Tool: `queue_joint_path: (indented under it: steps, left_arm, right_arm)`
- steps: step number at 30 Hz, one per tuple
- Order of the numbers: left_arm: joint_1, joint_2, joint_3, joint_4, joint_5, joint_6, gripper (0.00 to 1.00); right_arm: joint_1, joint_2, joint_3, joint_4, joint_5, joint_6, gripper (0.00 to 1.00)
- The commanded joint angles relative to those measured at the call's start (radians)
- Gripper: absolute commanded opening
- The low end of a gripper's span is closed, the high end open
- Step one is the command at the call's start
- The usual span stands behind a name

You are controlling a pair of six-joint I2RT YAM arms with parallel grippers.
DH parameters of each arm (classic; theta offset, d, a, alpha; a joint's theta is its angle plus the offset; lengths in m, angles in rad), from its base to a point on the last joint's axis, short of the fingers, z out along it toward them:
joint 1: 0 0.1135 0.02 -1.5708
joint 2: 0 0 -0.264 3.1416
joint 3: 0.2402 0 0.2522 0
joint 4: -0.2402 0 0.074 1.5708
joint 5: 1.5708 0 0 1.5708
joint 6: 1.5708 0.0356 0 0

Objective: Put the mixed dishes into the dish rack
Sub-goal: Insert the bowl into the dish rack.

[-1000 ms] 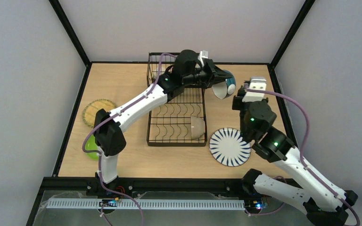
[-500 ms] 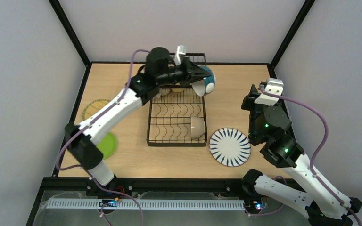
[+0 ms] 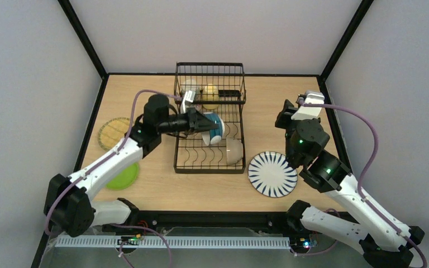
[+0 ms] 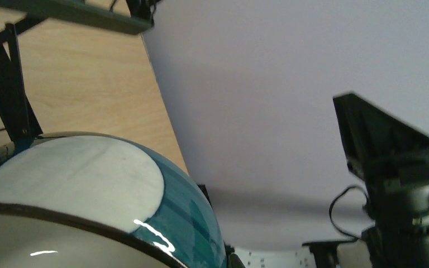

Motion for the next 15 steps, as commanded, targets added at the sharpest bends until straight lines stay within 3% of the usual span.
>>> queue_joint_path:
  steps: [1,8,15]
  left_arm:
    - [0.012,-0.080,-0.102,0.250,0.088,0.034,0.02]
    - [0.041,-0.117,-0.397,0.670,0.069,-0.151,0.02]
    - [0.075,-0.050,-0.483,0.812,0.095,-0.158,0.02]
  right_arm:
    - [-0.002,0.008,-0.010,-0.023,-0.025,0.061,0.81]
    - [-0.001,0.006,-0.016,-0.049,-0.040,0.072,0.81]
    - [-0.002,0.027,-0.025,-0.042,-0.056,0.057,0.81]
